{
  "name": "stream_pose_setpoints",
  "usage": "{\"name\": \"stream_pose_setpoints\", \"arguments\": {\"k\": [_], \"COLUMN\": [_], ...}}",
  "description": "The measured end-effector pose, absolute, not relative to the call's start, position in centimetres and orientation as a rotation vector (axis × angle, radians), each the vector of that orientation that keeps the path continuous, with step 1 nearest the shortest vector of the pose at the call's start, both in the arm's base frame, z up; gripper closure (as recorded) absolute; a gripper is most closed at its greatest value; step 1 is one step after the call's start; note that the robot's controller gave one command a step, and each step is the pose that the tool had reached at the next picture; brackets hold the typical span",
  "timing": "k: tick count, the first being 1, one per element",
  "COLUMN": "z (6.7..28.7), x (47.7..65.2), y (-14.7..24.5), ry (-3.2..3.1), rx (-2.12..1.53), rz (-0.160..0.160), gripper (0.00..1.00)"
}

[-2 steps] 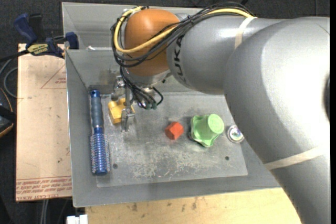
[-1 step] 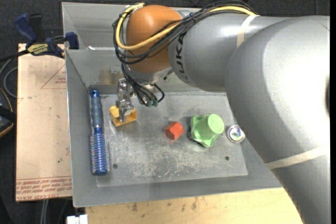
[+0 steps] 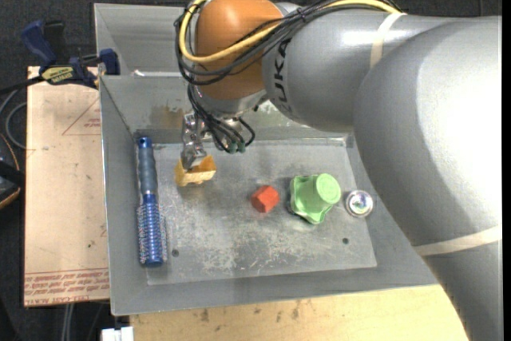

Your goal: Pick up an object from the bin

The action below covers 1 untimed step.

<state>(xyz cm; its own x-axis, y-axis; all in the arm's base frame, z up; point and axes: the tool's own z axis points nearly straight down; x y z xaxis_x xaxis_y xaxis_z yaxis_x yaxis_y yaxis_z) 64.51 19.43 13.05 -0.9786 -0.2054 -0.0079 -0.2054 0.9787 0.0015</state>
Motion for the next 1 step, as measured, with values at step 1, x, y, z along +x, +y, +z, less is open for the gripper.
{"name": "stream_pose_setpoints", "arguments": {"k": [1], "z": [15.98], "x": [64.08], "y": [18.40], "ry": [3.135], "rx": [0.097], "rz": [0.004], "gripper": [1.00]}}
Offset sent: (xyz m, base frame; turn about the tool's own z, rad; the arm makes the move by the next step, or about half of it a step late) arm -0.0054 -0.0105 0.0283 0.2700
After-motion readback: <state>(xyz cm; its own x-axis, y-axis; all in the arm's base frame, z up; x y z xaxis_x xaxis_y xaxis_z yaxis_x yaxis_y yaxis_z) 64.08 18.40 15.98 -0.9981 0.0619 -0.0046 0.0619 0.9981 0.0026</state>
